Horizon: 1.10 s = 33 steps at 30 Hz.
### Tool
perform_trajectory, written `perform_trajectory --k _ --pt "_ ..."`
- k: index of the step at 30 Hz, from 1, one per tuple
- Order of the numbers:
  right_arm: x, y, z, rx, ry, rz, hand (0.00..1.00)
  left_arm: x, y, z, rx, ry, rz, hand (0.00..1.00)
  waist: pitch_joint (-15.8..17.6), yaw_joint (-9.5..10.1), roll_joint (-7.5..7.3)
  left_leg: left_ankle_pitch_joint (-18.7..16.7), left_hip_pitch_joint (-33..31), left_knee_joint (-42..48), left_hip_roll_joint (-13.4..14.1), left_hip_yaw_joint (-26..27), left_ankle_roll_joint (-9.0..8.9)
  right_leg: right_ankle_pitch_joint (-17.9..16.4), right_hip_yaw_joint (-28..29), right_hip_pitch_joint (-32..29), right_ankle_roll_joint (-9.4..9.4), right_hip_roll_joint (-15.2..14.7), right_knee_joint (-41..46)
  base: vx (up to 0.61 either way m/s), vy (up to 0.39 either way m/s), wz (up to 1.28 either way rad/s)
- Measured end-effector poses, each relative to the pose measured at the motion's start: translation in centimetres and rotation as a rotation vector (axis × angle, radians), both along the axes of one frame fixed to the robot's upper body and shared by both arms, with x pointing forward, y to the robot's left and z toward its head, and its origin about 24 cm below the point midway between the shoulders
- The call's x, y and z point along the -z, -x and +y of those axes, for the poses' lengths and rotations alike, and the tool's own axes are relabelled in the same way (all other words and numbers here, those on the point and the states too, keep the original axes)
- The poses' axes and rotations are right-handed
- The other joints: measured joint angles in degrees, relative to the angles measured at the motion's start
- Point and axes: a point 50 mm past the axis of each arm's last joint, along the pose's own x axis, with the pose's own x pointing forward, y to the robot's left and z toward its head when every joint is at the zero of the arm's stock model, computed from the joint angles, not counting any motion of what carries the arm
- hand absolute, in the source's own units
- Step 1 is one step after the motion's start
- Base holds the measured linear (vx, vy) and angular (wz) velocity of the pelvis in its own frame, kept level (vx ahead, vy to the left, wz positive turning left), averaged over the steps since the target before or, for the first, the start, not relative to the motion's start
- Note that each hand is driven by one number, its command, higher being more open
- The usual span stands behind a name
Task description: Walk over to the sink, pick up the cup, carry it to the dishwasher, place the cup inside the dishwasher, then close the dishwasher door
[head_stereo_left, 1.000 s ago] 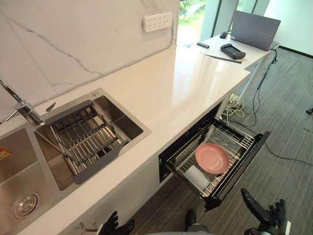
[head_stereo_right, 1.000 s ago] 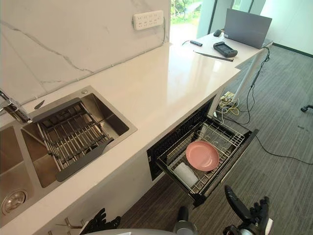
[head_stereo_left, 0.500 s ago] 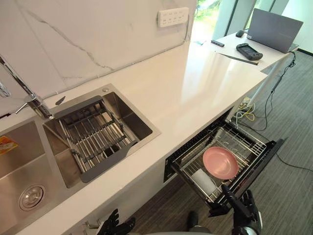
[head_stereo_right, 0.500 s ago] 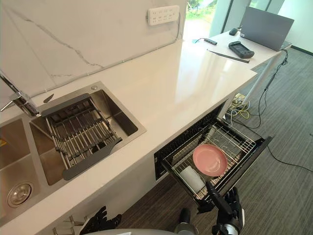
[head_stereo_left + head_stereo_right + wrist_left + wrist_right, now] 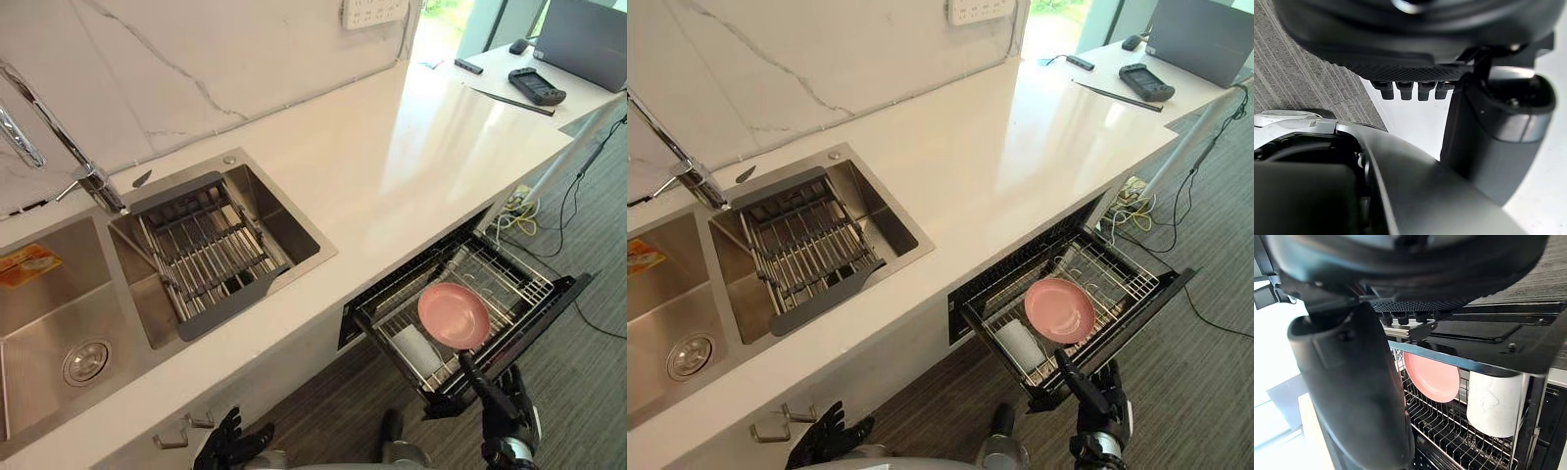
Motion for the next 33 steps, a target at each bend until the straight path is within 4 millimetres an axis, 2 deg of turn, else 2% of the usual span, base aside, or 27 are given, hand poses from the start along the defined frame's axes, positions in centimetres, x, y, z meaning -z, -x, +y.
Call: perform_trajectory --k 4,8,12,14,18,22,24,28,33 --pt "-1.2 -2.0 -1.2 -0.038 0.031 -0.041 1.0 -0.1 -0.6 -0.1 -0.005 0.014 -0.021 1.0 1.5 0.0 0.95 0.2 -0.7 0.7 0.1 -0.6 -0.13 -1.3 -0.1 -1.6 -0.02 -0.6 3.4 -0.05 -0.047 0.07" --pt "-2.5 -4.5 -2.0 -0.071 0.054 -0.09 1.0 -0.2 -1.4 -0.1 -0.001 0.016 -0.04 1.0 3.0 0.03 1.11 0.6 -3.1 1.9 -0.1 -1.5 -0.32 -3.3 -0.5 -4.9 -0.34 -1.8 8.1 -0.04 -0.043 0.13" --pt "-4.6 -8.0 -2.3 -0.115 0.086 -0.181 1.0 -0.3 -2.4 -0.4 0.005 0.04 -0.065 1.0 4.8 0.07 2.21 0.9 -5.7 3.2 -0.3 -2.1 -0.58 -5.3 -0.4 -8.8 -0.81 -3.1 12.8 -0.06 -0.056 0.1" --pt "-6.3 -10.4 -2.2 -0.149 0.109 -0.246 1.0 -0.5 -3.3 -0.6 0.014 0.051 -0.092 1.0 6.3 0.28 2.76 1.0 -7.9 4.7 -0.3 -2.4 -0.67 -5.9 -0.5 -10.8 -1.35 -3.5 14.7 -0.08 -0.072 0.09" --pt "-9.5 -14.7 -1.1 -0.238 0.131 -0.359 1.0 -0.9 -5.1 -0.8 0.037 0.068 -0.138 1.0 8.9 0.96 2.75 1.0 -12.4 8.6 0.3 -2.5 -0.85 -7.5 -1.9 -14.1 -2.09 -4.7 18.3 -0.09 -0.081 0.23" --pt "-11.7 -17.5 0.5 -0.331 0.139 -0.427 1.0 -1.2 -5.9 -0.9 0.038 0.085 -0.164 1.0 9.6 2.25 2.77 0.9 -14.8 11.2 0.9 -2.4 -1.04 -8.4 -3.5 -15.3 -2.84 -5.6 20.7 -0.07 -0.076 0.29" --pt "-13.3 -19.1 1.8 -0.418 0.149 -0.476 1.0 -1.5 -6.6 -0.9 0.03 0.094 -0.184 1.0 10.0 3.34 2.65 0.4 -16.6 13.2 1.5 -2.4 -1.74 -9.2 -4.3 -16.3 -3.12 -6.1 22.3 -0.09 -0.054 0.2" --pt "-13.9 -19.7 2.1 -0.435 0.128 -0.492 1.0 -1.5 -7.0 -0.8 0.008 0.104 -0.183 1.0 10.2 3.44 2.45 -0.1 -19.0 15.1 1.7 -2.7 -1.5 -9.4 -7.0 -17.4 -3.37 -7.3 23.7 -0.1 -0.033 0.03" --pt "-14.7 -20.7 2.8 -0.468 0.122 -0.497 1.0 -1.6 -7.7 -0.6 -0.01 0.113 -0.184 1.0 10.3 3.88 2.34 -1.1 -21.6 17.9 3.2 -2.9 -1.88 -10.0 -9.7 -19.1 -4.36 -7.7 25.5 -0.07 -0.029 -0.06"
